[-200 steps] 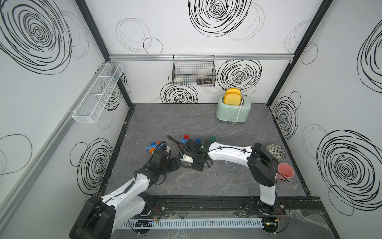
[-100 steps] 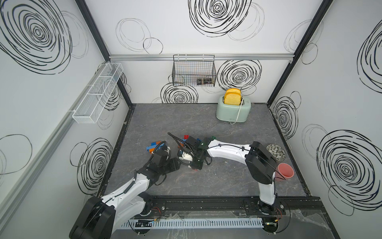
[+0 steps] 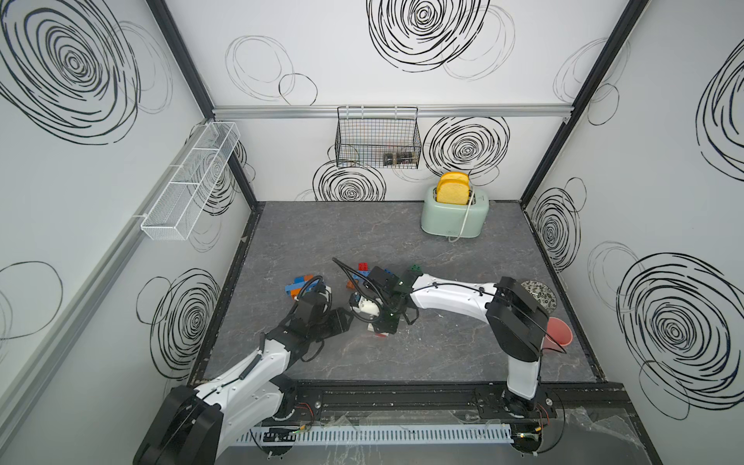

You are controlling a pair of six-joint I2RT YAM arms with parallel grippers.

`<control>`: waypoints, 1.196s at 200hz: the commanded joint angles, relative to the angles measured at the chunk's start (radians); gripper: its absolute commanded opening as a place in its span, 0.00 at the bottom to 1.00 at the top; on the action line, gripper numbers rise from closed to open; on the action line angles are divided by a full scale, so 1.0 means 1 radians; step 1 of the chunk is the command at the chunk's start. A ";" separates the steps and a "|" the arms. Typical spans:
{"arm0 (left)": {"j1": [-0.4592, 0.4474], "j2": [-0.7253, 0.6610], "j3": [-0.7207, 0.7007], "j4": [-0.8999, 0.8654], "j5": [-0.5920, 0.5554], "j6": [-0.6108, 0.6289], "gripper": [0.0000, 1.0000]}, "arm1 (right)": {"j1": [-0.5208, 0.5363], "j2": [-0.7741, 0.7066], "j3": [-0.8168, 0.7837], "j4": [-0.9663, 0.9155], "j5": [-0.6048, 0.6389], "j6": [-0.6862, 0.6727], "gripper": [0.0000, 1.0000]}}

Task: Assemble a heart with lego
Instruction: Assemble the lego brick with the lego brick.

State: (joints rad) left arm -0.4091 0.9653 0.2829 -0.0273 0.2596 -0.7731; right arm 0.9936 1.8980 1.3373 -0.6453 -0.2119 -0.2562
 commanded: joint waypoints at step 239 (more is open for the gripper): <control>-0.068 -0.020 -0.065 0.099 0.058 -0.072 0.44 | 0.057 -0.025 -0.120 0.064 0.068 0.002 0.28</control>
State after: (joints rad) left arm -0.4759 0.9390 0.2245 0.0326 0.3283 -0.8356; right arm 1.0351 1.8412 1.2343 -0.5659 -0.1459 -0.2287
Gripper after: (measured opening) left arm 0.442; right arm 0.340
